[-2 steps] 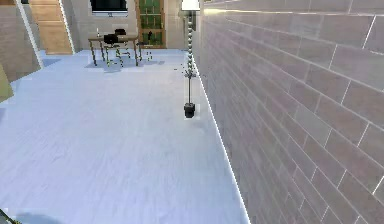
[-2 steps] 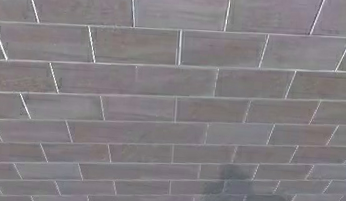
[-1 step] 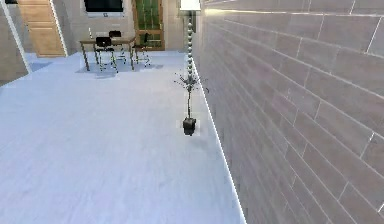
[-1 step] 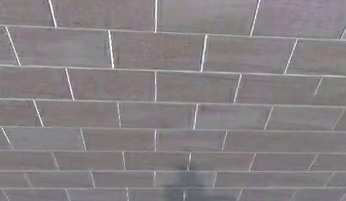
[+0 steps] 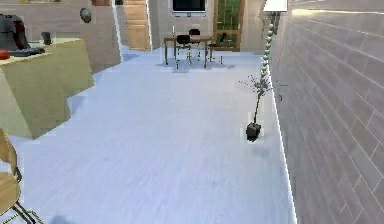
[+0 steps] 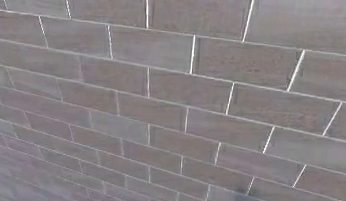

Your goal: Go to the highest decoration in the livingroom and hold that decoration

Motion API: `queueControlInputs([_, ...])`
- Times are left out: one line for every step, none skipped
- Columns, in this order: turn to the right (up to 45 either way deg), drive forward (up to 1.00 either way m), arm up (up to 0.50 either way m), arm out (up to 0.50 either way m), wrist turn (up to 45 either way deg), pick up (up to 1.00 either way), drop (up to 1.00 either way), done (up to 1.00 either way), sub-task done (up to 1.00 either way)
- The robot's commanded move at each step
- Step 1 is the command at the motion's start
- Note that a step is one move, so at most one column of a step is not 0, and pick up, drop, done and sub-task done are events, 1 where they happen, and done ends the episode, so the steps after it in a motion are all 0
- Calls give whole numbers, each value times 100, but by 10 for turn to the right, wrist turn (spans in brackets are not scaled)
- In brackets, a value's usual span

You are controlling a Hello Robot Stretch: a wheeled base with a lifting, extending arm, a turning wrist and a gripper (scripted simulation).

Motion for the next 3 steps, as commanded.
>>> queueControlInputs([0, 100, 0, 0, 0, 0, 0, 0, 0])
queueControlInputs([0, 90, 0, 0, 0, 0, 0, 0, 0])
queueControlInputs([120, 0, 0, 0, 0, 0, 0, 0, 0])
